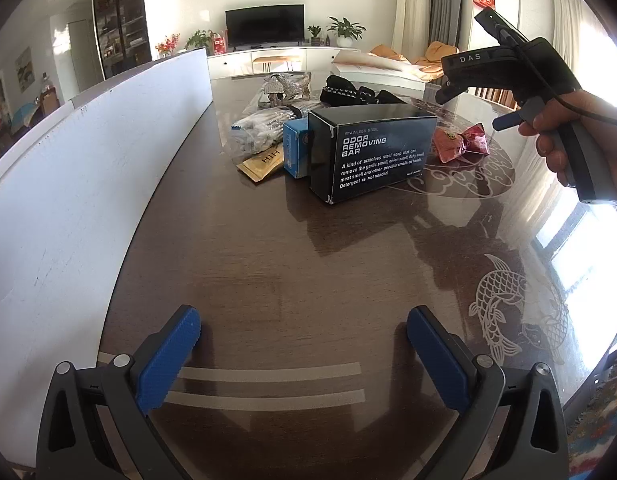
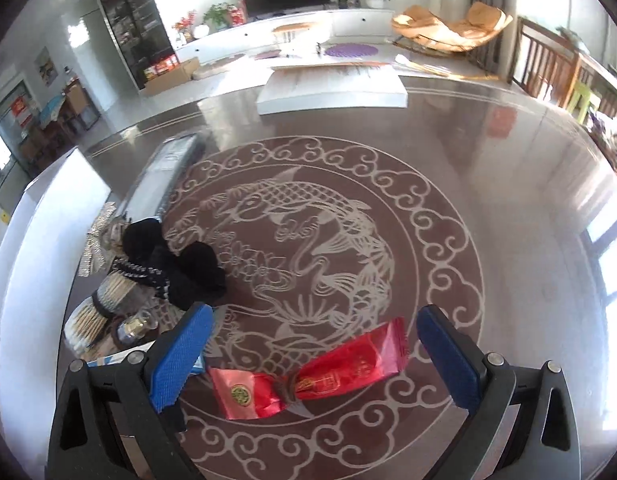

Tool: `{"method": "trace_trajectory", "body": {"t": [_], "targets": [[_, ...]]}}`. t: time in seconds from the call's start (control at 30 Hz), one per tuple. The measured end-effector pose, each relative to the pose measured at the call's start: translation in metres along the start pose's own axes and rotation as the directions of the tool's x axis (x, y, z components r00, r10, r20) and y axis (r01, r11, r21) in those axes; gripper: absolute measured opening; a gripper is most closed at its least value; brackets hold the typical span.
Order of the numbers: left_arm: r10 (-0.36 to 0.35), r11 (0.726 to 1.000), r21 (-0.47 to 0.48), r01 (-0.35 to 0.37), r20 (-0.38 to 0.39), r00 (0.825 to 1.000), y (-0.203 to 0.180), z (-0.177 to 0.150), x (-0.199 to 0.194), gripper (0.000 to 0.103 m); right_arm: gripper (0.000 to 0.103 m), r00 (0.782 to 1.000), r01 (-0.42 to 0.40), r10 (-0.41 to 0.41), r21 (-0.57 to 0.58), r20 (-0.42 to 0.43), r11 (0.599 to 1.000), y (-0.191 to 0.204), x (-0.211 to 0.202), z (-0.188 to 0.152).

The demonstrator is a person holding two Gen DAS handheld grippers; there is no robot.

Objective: Organize objects
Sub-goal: 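Move the right tool over the red snack packets toward the black box, then grasp the black 'ODOR REMOVING BAR' box with the right tool and lift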

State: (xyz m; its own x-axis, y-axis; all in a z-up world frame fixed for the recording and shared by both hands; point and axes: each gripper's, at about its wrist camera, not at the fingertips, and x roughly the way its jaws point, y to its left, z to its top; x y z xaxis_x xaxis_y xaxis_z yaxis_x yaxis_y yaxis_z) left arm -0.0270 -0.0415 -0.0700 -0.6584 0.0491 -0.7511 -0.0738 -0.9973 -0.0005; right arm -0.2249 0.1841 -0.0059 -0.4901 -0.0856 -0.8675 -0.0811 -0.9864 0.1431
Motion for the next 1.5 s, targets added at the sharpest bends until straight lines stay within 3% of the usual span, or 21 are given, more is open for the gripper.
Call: {"method": "trace_trajectory", "body": {"t": [0.07,0.13,0.17,0.23,0.37,0.4,0.47,0.57,0.63,0.7,0.87,1.0,1.17,1.23,1.33,1.4,1.5], "targets": [[0.001,1.0,-0.001,-0.001,0.001,1.0,0.0,0.0,0.001,0.103,0.102,0.999,0.026,-0.025,0.03,-0.033,0.999,-0.009,0.011,-0.009],[0.0,1.0,-0.001,0.0,0.002,1.0,0.001,0.0,0.0,0.103,0.102,0.998,0.034,-0.034,-0.01,-0.053,0.999,-0.009,0.018,-0.021],[0.0,1.0,-0.001,0.0,0.003,1.0,0.001,0.0,0.0,0.103,0.101,0.999,0.049,-0.05,-0.071,-0.016,0.996,-0.003,0.014,-0.029],[0.0,1.0,-0.001,0.0,0.003,1.0,0.001,-0.001,0.0,0.103,0.096,1.0,0.008,-0.008,-0.194,0.001,0.981,0.008,0.01,-0.047],[0.0,1.0,-0.001,0.0,0.0,1.0,0.001,0.0,0.0,0.103,0.092,0.995,-0.092,0.095,-0.468,-0.016,0.879,0.036,-0.006,-0.087],[0.0,1.0,-0.001,0.0,0.0,1.0,0.001,0.0,0.0,0.103,0.091,0.996,-0.085,0.092,-0.505,-0.011,0.859,0.04,-0.009,-0.093],[0.0,1.0,-0.001,0.0,0.001,1.0,0.001,0.0,0.0,0.103,0.092,0.996,-0.053,0.084,-0.497,0.04,0.866,0.039,-0.018,-0.092],[-0.001,1.0,-0.001,0.001,0.001,1.0,0.002,0.0,0.0,0.103,0.093,0.991,-0.039,0.083,-0.357,0.108,0.933,0.027,-0.022,-0.068],[0.001,1.0,-0.002,-0.001,0.0,1.0,0.002,0.0,0.0,0.103,0.093,0.988,-0.071,0.104,-0.268,0.114,0.961,0.025,-0.022,-0.052],[0.004,1.0,-0.006,-0.004,-0.001,1.0,0.002,-0.001,-0.001,0.103,0.093,0.982,-0.117,0.149,-0.248,0.117,0.962,0.034,-0.021,-0.042],[0.015,1.0,-0.02,-0.016,-0.016,1.0,0.005,-0.001,-0.001,0.103,0.093,0.983,-0.105,0.16,-0.428,0.094,0.898,0.089,-0.02,-0.052],[0.025,0.997,-0.067,-0.028,-0.043,0.999,0.013,-0.003,-0.005,0.103,0.093,0.982,-0.073,0.154,-0.534,0.109,0.842,0.094,-0.03,-0.086],[-0.06,0.985,-0.164,0.054,-0.027,0.998,0.029,-0.002,-0.01,0.103,0.093,0.976,-0.089,0.192,-0.611,0.105,0.787,0.078,-0.05,-0.125],[-0.084,0.978,-0.195,0.077,-0.024,0.996,0.032,0.0,-0.01,0.103,0.093,0.976,-0.112,0.208,-0.668,0.066,0.736,0.082,-0.052,-0.139],[-0.13,0.963,-0.24,0.123,-0.014,0.991,0.037,0.0,-0.011,0.103,0.093,0.974,-0.075,0.206,-0.74,0.088,0.668,0.094,-0.055,-0.161],[-0.166,0.951,-0.265,0.16,-0.002,0.986,0.04,-0.001,-0.013,0.103,0.093,0.97,-0.088,0.226,-0.731,0.093,0.677,0.099,-0.055,-0.163],[-0.188,0.943,-0.28,0.181,0.004,0.982,0.041,-0.003,-0.016,0.103,0.093,0.967,-0.105,0.234,-0.679,0.1,0.726,0.101,-0.053,-0.153]]}}
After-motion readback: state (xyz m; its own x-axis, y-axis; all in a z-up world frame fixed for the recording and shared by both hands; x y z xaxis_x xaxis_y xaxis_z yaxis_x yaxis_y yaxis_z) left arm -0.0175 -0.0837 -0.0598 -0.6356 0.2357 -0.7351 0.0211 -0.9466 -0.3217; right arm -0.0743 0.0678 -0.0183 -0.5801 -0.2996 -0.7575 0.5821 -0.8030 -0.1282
